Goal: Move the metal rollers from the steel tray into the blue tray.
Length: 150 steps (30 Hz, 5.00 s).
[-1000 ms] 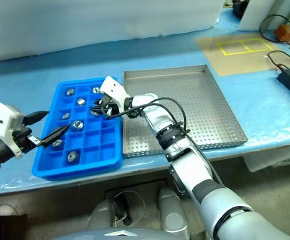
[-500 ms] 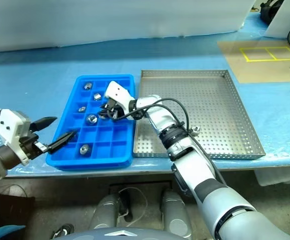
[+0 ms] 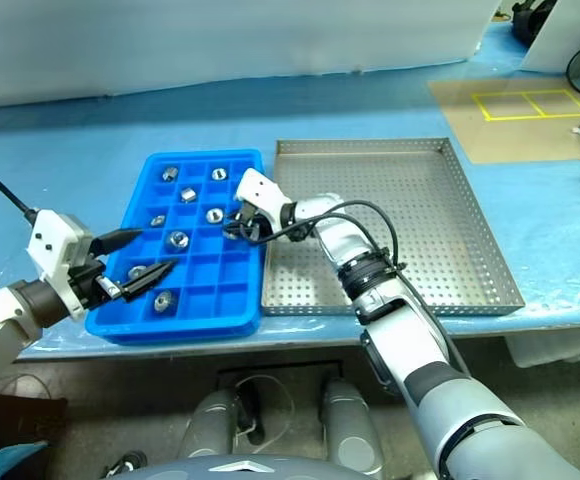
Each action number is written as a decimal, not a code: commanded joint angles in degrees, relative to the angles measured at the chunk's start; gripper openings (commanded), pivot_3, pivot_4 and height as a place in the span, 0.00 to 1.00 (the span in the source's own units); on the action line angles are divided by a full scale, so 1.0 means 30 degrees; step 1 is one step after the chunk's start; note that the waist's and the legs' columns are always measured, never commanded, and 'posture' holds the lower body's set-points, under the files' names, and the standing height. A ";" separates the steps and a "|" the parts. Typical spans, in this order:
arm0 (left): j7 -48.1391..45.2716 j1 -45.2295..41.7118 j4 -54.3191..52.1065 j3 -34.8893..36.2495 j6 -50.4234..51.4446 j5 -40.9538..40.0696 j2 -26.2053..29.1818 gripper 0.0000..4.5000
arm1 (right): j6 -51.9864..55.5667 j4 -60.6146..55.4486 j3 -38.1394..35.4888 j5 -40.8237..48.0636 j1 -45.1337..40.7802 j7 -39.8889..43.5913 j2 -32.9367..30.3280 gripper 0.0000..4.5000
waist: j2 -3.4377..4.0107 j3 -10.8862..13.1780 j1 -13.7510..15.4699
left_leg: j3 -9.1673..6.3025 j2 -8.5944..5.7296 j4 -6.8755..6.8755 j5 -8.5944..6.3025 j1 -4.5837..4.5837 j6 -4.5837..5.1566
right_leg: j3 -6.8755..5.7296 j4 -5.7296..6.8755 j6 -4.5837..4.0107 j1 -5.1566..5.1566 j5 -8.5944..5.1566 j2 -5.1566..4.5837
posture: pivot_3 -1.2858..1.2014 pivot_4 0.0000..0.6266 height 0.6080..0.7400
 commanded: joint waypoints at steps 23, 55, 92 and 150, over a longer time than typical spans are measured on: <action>-0.2136 -0.6232 0.4469 -0.5372 -0.1687 0.0730 -0.0060 1.00 | 0.7496 -0.8231 -0.5216 0.5589 0.3298 0.3956 -0.9464 0.57 | -0.0030 -0.0019 -0.0488 | 0.0022 -0.0024 0.0005 -0.0003 0.0056 0.0013 | 0.0061 -0.0041 -0.0009 0.0076 0.0007 0.0021 | 0.25 0.24 1.00; -0.4312 -0.7546 0.6306 -0.6884 -0.2456 0.2230 -0.0580 1.00 | 0.3824 -0.7483 -0.2730 0.2938 0.6734 0.0597 -0.8575 0.57 | -0.0035 -0.0023 -0.5257 | -0.0118 -0.0070 0.0025 -0.0097 -0.0024 0.0167 | -0.0140 -0.0342 0.0106 0.0226 -0.0041 0.0006 | 0.23 0.24 1.00; -0.2315 -0.2330 0.2034 -0.2133 -0.1024 0.1179 0.0959 1.00 | 0.1909 -0.5578 -0.0360 0.3141 0.2098 0.3412 -0.3418 0.36 | -0.0031 -0.0020 -0.4343 | -0.0167 -0.0039 0.0026 -0.0093 0.0000 0.0159 | -0.0207 -0.0311 0.0015 0.0276 0.0009 -0.0014 | 0.34 0.24 1.00; 0.2071 0.2220 -0.2396 0.1280 0.0441 -0.2288 0.0392 1.00 | 0.4686 -0.5998 0.0859 0.4621 0.1854 1.0071 -0.3625 0.86 | -0.0053 -0.0032 0.1074 | -0.0038 -0.0065 -0.0140 0.0032 0.0177 -0.0072 | 0.0097 -0.0037 -0.0010 0.0088 -0.0022 0.0029 | 0.41 0.24 1.00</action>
